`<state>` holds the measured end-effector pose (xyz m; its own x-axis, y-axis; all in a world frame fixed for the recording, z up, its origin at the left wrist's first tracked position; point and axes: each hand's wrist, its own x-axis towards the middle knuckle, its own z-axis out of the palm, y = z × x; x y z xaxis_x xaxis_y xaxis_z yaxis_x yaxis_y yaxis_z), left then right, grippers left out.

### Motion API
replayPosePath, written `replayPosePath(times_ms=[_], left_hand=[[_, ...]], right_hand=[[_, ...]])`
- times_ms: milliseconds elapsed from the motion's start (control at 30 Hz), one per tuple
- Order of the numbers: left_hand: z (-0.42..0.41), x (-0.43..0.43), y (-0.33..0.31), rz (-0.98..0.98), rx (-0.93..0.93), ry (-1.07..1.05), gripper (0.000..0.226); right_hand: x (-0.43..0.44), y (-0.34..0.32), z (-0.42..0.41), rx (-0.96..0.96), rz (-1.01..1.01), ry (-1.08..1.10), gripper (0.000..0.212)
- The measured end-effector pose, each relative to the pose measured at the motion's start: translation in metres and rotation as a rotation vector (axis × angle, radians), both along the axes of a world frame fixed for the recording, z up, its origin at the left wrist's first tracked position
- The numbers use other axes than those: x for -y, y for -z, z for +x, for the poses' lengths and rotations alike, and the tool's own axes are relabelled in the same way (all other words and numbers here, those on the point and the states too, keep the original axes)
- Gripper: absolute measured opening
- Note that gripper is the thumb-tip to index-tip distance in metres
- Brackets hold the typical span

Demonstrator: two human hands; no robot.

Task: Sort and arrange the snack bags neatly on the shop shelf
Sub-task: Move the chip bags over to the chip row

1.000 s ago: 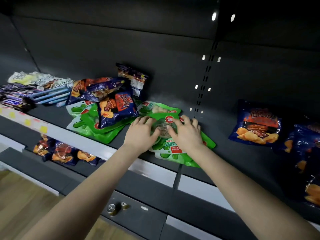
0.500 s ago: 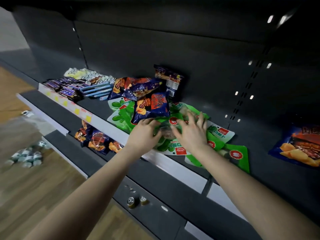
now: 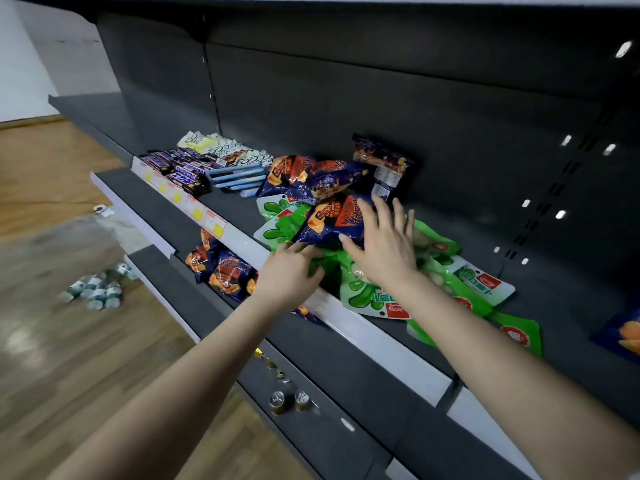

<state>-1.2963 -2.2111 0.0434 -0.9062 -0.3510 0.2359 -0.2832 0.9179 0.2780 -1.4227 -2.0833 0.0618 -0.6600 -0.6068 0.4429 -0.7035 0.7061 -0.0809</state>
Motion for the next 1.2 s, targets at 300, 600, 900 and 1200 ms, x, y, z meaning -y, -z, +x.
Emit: replayPosePath(times_ms=[300, 600, 900, 1200], left_hand=[[0.008, 0.020, 0.004, 0.009, -0.011, -0.063, 0.036], [0.009, 0.029, 0.009, 0.008, -0.033, -0.093, 0.034], [0.009, 0.028, 0.004, 0.029, -0.098, -0.092, 0.035], [-0.002, 0.017, -0.004, 0.099, -0.169, -0.069, 0.039]], right_hand=[[0.030, 0.008, 0.004, 0.007, 0.185, -0.115, 0.074], [0.032, 0.013, 0.010, 0.095, 0.232, -0.086, 0.061], [0.022, 0.013, 0.003, 0.061, 0.124, -0.138, 0.058], [-0.016, 0.007, -0.007, -0.026, 0.058, -0.182, 0.052]])
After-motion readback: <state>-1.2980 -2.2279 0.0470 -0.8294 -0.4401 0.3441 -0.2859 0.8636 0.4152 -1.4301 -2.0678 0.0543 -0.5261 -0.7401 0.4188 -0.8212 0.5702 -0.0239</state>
